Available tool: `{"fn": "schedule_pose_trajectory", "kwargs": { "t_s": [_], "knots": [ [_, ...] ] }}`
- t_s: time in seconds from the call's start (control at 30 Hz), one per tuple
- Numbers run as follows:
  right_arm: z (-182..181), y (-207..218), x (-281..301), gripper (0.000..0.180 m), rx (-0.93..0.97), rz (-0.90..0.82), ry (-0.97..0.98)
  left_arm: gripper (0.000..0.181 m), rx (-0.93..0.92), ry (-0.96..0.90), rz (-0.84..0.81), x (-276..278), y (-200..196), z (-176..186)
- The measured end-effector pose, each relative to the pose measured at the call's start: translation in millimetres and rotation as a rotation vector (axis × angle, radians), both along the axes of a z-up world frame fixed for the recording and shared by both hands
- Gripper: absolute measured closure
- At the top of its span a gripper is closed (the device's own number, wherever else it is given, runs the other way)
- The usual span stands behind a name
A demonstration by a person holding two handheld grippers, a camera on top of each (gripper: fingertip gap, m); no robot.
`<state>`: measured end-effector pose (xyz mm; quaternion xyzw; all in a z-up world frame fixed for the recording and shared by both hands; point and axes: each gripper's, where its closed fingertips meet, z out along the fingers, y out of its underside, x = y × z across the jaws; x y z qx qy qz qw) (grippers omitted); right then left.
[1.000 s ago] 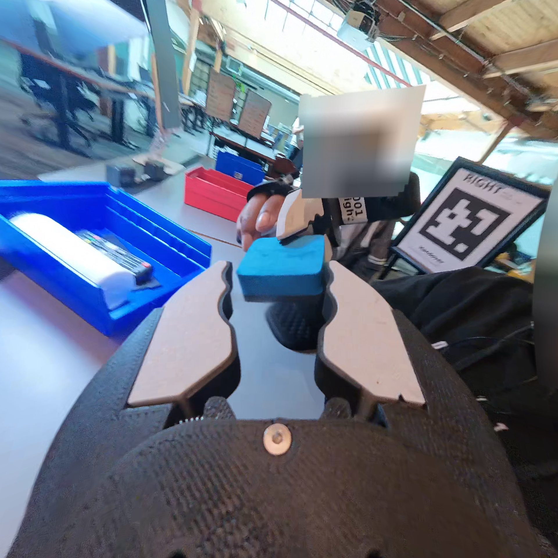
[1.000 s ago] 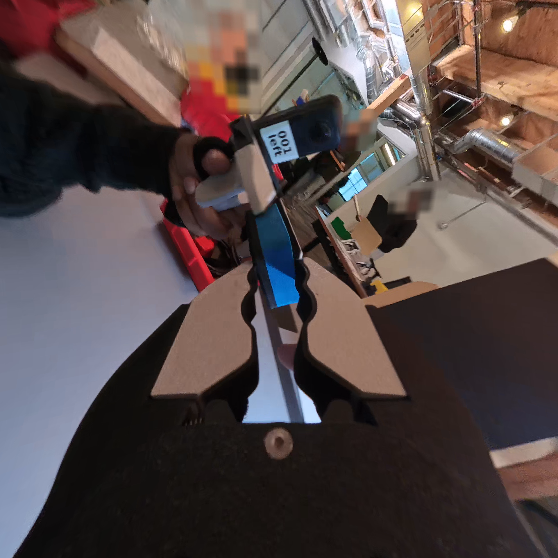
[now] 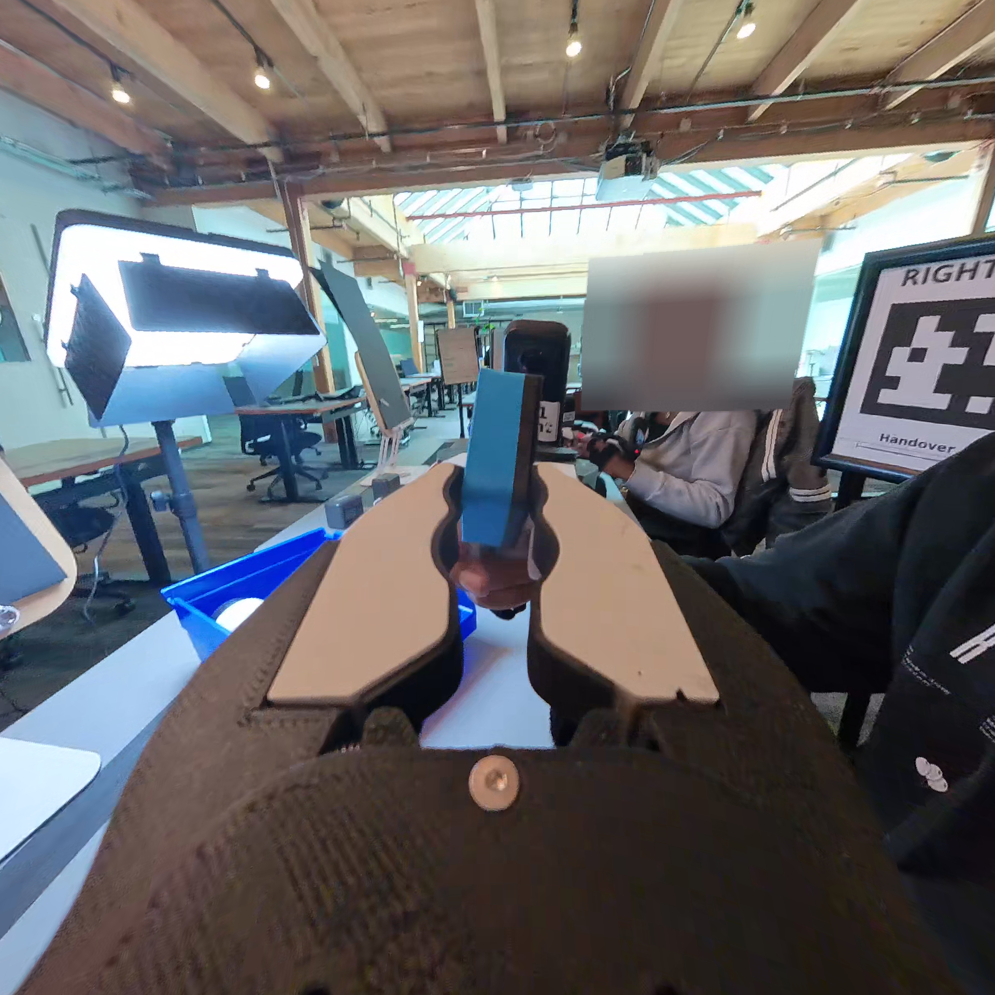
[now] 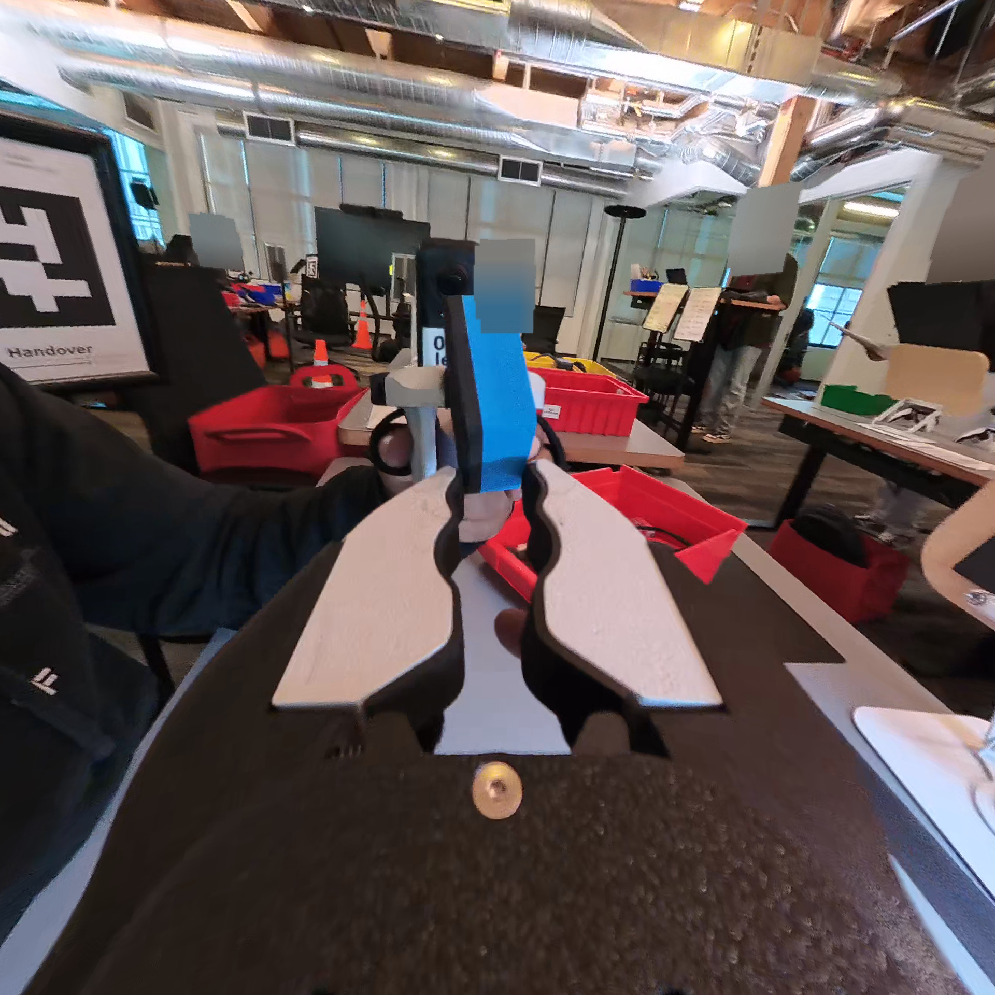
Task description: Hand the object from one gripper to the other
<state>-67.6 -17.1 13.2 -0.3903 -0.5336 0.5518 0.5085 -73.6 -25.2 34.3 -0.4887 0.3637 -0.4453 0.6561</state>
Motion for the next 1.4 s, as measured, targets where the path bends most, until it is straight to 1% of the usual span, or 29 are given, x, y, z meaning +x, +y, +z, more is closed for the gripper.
{"fn": "schedule_pose_trajectory", "kwargs": {
  "t_s": [0.1,0.2,0.3,0.4,0.47,0.5,0.53,0.6,0.7,0.77,0.83,0.87,0.9,0.93,1.0,1.1,1.17,1.23,1.3,1.37,1.4],
  "knots": [
    [2.7,0.3,5.7,0.16,-0.026,0.012,-0.035,0.158,-0.009,0.072,0.006,0.5,0.6,-7.0],
    [-5.8,4.6,8.5,0.16,0.024,-0.04,-0.134,0.156,-0.001,0.188,0.047,-0.2,3.6,-18.8],
    [-16.2,8.0,11.2,0.16,0.069,-0.074,-0.223,0.143,-0.007,0.285,0.087,-3.7,7.3,-29.0],
    [-34.0,10.5,10.5,0.16,0.119,-0.103,-0.338,0.137,0.0,0.324,0.11,-5.3,8.8,-32.5],
    [-43.1,7.4,7.5,0.16,0.154,-0.1,-0.385,0.14,-0.001,0.373,0.107,-1.6,8.2,-39.9],
    [-44.3,6.0,5.4,0.16,0.157,-0.099,-0.39,0.145,0.009,0.406,0.112,0.1,8.5,-44.5],
    [-44.5,9.0,3.9,0.16,0.164,-0.123,-0.39,0.155,0.031,0.417,0.124,1.0,9.0,-45.1],
    [-33.6,6.9,4.4,0.159,0.151,-0.109,-0.318,0.156,0.05,0.373,0.124,0.8,7.3,-36.7],
    [-3.5,2.7,7.8,0.159,0.065,-0.074,-0.132,0.157,0.073,0.183,0.097,-5.0,1.6,-10.2],
    [3.7,2.7,5.7,0.15,0.014,-0.06,-0.072,0.157,0.074,0.062,0.089,-9.7,0.7,3.8],
    [2.8,1.4,-1.0,0.14,-0.016,-0.048,-0.052,0.157,0.075,-0.044,0.042,-10.8,-4.3,13.1],
    [4.1,-0.6,-4.0,0.14,-0.022,-0.04,-0.029,0.157,0.059,-0.07,0.03,-9.5,-4.0,14.0],
    [6.2,-2.6,-6.0,0.143,-0.027,-0.036,0.0,0.157,0.043,-0.079,0.024,-7.3,-2.7,12.8],
    [7.9,-2.9,-7.1,0.152,-0.03,-0.043,0.019,0.157,0.033,-0.08,0.016,-4.3,-2.1,10.9],
    [8.1,-5.3,-6.4,0.157,-0.024,-0.035,0.015,0.157,0.027,-0.086,0.01,-2.8,-1.5,10.2],
    [3.4,-2.1,-3.4,0.157,-0.002,-0.066,-0.067,0.155,-0.004,-0.015,0.02,-3.1,1.3,4.1],
    [-6.5,0.4,-0.6,0.158,0.038,-0.095,-0.165,0.152,-0.002,0.048,0.052,-6.5,3.6,-0.2],
    [-18.1,6.1,2.3,0.158,0.102,-0.151,-0.261,0.148,0.009,0.151,0.088,-7.7,5.2,-8.8],
    [-28.4,3.5,2.7,0.158,0.14,-0.148,-0.33,0.144,0.015,0.275,0.117,-5.0,6.4,-22.6],
    [-35.4,2.0,0.3,0.158,0.155,-0.153,-0.372,0.147,0.034,0.357,0.135,-0.6,6.9,-32.8],
    [-36.3,4.8,0.0,0.157,0.168,-0.173,-0.376,0.154,0.047,0.369,0.143,0.7,7.2,-34.0]
  ]
}}
